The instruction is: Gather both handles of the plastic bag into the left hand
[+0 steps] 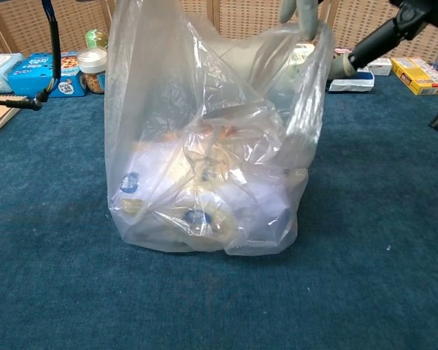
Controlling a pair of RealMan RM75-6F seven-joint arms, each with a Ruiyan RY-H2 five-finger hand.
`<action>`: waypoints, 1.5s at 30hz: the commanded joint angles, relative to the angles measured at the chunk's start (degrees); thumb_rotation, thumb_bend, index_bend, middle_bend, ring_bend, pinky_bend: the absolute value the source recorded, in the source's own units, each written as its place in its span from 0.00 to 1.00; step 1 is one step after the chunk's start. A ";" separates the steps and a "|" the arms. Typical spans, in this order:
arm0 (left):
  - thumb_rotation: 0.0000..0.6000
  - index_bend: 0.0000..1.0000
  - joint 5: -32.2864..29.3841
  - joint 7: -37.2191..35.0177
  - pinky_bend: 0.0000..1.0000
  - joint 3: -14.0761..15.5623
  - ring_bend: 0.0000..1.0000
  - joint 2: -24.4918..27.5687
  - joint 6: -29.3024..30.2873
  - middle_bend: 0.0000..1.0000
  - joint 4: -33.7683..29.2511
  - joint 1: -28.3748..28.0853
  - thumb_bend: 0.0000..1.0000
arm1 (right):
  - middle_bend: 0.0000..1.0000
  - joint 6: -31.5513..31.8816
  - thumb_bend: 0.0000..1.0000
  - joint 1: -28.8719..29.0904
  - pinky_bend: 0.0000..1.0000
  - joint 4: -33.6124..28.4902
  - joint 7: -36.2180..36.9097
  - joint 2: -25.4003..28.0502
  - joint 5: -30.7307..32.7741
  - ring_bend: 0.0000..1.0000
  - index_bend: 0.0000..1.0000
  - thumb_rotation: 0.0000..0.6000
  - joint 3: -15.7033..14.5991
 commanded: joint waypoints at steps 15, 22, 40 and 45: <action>1.00 0.49 2.21 3.35 0.48 1.03 0.49 1.02 1.75 0.58 -0.59 0.87 0.50 | 0.42 4.06 0.25 -1.21 0.28 -1.87 6.53 1.84 2.99 0.40 0.65 1.00 2.49; 1.00 0.49 2.58 5.28 0.47 1.36 0.49 1.54 3.16 0.58 -0.88 1.41 0.50 | 0.42 5.96 0.25 -1.48 0.28 -3.47 11.41 1.80 5.67 0.40 0.64 1.00 5.09; 1.00 0.49 2.91 8.13 0.47 1.64 0.49 2.90 3.91 0.58 -2.55 1.36 0.50 | 0.38 6.29 0.22 -1.33 0.28 -7.78 18.39 3.43 11.28 0.37 0.43 1.00 9.70; 1.00 0.49 2.51 9.44 0.47 1.67 0.49 3.36 3.89 0.58 -2.94 1.47 0.50 | 0.34 5.44 0.20 -0.99 0.25 -9.79 19.04 4.42 12.47 0.33 0.36 1.00 10.67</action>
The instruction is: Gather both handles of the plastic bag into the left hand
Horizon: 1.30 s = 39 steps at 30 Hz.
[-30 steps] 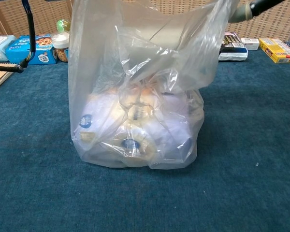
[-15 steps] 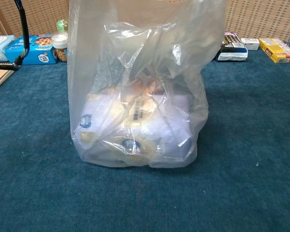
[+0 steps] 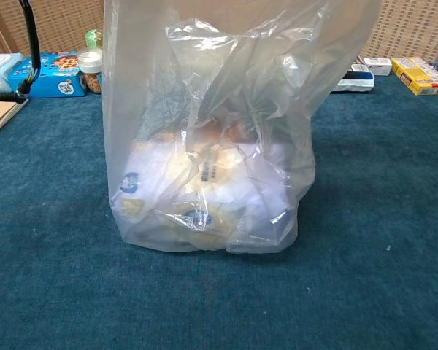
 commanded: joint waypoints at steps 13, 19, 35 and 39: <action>1.00 0.49 0.65 5.15 0.44 0.05 0.49 2.00 0.46 0.58 -1.14 0.14 0.49 | 0.29 -2.60 0.17 1.24 0.16 -4.58 0.51 1.81 4.14 0.24 0.29 1.00 2.28; 1.00 0.49 0.66 6.30 0.43 0.20 0.48 2.36 0.43 0.58 -1.40 0.11 0.49 | 0.27 -2.89 0.17 1.75 0.14 -5.48 -0.04 2.13 5.61 0.23 0.28 1.00 3.42; 0.94 0.49 1.13 10.84 0.36 0.50 0.38 3.12 -1.17 0.50 -2.05 -0.83 0.34 | 0.27 -3.31 0.17 2.75 0.12 -7.33 -0.34 2.65 9.17 0.22 0.28 1.00 5.96; 0.70 0.43 1.22 9.94 0.35 0.77 0.35 2.81 -1.31 0.45 -1.55 -1.06 0.29 | 0.27 -3.28 0.17 2.87 0.12 -7.40 -0.22 2.82 9.81 0.21 0.28 1.00 6.50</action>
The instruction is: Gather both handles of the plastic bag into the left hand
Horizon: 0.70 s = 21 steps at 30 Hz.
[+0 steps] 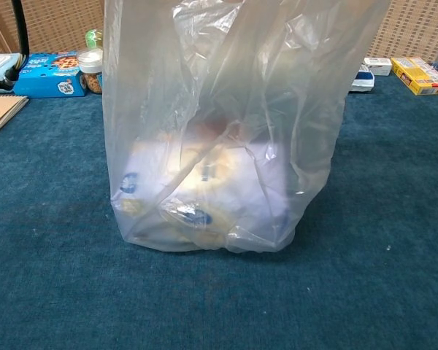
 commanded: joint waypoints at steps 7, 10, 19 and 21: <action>0.33 0.39 0.64 -1.33 0.33 0.73 0.29 -0.52 0.34 0.40 1.37 -0.33 0.23 | 0.27 -0.13 0.17 0.15 0.12 -0.02 0.59 0.38 0.54 0.21 0.28 1.00 0.52; 0.16 0.37 1.01 -1.47 0.32 0.97 0.27 -0.48 0.39 0.37 1.58 -0.50 0.19 | 0.27 -0.21 0.17 0.19 0.11 -0.17 0.89 0.46 0.56 0.21 0.28 1.00 0.58; 0.00 0.35 3.31 -3.37 0.31 2.16 0.23 -0.10 0.11 0.34 2.17 -1.93 0.14 | 0.27 -0.43 0.17 0.85 0.11 -0.22 0.43 0.25 1.07 0.21 0.28 1.00 0.98; 0.00 0.33 4.26 -3.77 0.30 2.60 0.22 0.02 0.17 0.33 2.40 -2.34 0.13 | 0.27 -0.49 0.17 1.06 0.11 -0.27 0.18 0.22 1.19 0.21 0.28 1.00 1.12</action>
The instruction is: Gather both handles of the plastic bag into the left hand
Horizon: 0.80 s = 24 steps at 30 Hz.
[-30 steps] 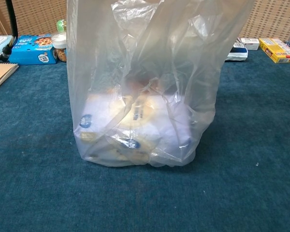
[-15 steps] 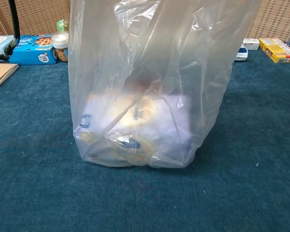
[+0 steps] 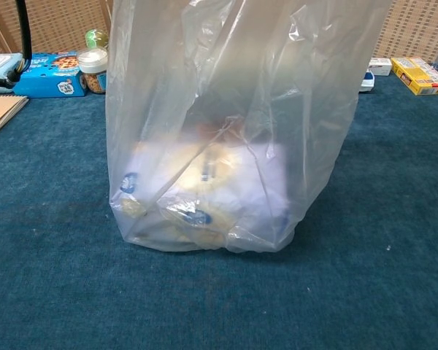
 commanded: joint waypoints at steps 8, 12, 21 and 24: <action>0.00 0.29 2.89 -2.37 0.28 1.88 0.20 0.36 1.37 0.30 0.97 -1.70 0.11 | 0.27 -0.17 0.17 1.01 0.09 -0.15 -1.01 -0.17 0.96 0.20 0.28 1.00 0.92; 0.00 0.29 3.23 -2.76 0.28 2.24 0.20 0.20 1.75 0.30 0.88 -2.29 0.11 | 0.27 -0.54 0.17 1.39 0.08 -0.24 -1.63 -0.24 1.29 0.20 0.28 1.00 0.83; 0.00 0.29 2.74 -2.57 0.26 2.65 0.18 -1.12 1.19 0.29 0.56 -4.22 0.11 | 0.26 -0.60 0.17 2.33 0.08 -0.61 -3.46 -1.05 1.67 0.19 0.28 1.00 0.65; 0.00 0.29 2.23 -2.33 0.26 2.56 0.18 -1.44 1.23 0.29 0.34 -4.55 0.11 | 0.26 -0.57 0.17 2.70 0.08 -0.77 -3.98 -1.45 1.79 0.19 0.28 1.00 0.65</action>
